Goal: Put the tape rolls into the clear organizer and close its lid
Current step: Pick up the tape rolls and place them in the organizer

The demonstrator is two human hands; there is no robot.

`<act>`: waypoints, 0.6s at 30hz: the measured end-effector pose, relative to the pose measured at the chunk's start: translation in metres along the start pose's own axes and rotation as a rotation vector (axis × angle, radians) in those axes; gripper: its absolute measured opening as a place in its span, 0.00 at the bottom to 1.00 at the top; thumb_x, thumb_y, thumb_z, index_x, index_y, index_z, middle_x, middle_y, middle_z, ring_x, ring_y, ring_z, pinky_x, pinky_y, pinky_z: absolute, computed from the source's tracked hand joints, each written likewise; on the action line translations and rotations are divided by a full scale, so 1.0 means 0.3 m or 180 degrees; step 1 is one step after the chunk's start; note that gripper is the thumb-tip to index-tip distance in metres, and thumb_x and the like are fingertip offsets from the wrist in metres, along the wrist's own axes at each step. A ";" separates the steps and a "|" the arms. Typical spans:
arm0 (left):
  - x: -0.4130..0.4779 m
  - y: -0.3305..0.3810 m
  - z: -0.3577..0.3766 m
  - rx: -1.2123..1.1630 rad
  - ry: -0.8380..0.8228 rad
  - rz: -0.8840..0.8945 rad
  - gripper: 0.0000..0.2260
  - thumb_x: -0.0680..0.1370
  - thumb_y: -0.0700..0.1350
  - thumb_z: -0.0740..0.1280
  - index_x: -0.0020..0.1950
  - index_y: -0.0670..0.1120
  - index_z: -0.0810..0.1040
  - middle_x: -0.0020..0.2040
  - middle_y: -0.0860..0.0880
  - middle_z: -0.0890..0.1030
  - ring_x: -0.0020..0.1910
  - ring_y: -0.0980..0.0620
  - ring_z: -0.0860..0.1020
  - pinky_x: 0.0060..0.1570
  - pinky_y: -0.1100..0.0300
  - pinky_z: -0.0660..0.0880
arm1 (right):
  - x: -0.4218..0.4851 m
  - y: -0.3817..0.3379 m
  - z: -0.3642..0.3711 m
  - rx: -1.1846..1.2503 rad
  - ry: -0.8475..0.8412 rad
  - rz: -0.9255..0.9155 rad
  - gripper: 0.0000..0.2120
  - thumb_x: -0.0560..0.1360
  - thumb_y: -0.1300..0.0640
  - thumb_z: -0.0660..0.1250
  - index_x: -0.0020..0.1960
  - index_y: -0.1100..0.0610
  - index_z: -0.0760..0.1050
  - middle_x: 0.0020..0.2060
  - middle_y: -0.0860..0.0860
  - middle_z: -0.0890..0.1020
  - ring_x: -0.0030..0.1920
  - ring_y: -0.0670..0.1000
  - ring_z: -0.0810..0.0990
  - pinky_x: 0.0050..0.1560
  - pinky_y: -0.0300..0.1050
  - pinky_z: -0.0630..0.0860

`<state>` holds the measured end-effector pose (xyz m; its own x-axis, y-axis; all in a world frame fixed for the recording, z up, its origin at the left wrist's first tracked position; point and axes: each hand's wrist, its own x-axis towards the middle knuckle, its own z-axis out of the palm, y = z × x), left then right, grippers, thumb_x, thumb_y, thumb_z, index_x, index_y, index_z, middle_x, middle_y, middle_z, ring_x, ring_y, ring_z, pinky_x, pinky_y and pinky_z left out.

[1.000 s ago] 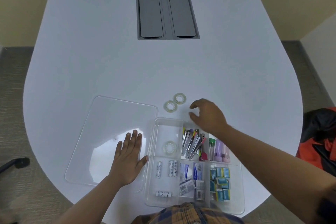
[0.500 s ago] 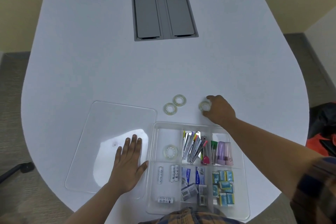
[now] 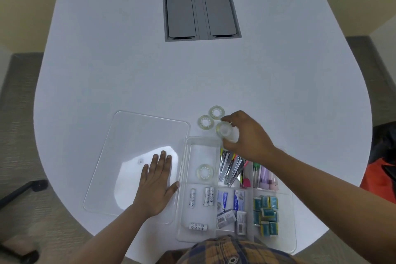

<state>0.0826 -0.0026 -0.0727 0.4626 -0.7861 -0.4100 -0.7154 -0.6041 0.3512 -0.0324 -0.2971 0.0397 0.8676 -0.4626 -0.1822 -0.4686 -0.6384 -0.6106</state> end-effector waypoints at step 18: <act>-0.002 0.009 -0.008 -0.0023 0.0032 0.0010 0.36 0.73 0.70 0.34 0.75 0.51 0.30 0.77 0.51 0.32 0.75 0.52 0.30 0.74 0.48 0.36 | -0.106 -0.107 0.237 -0.1477 -0.1153 -0.0658 0.26 0.71 0.52 0.71 0.67 0.53 0.70 0.57 0.51 0.80 0.59 0.55 0.73 0.59 0.52 0.71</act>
<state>0.0815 -0.0041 -0.0695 0.4656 -0.7893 -0.4003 -0.7131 -0.6024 0.3586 -0.0332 -0.2181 0.0101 0.9112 -0.1150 -0.3955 -0.2378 -0.9309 -0.2773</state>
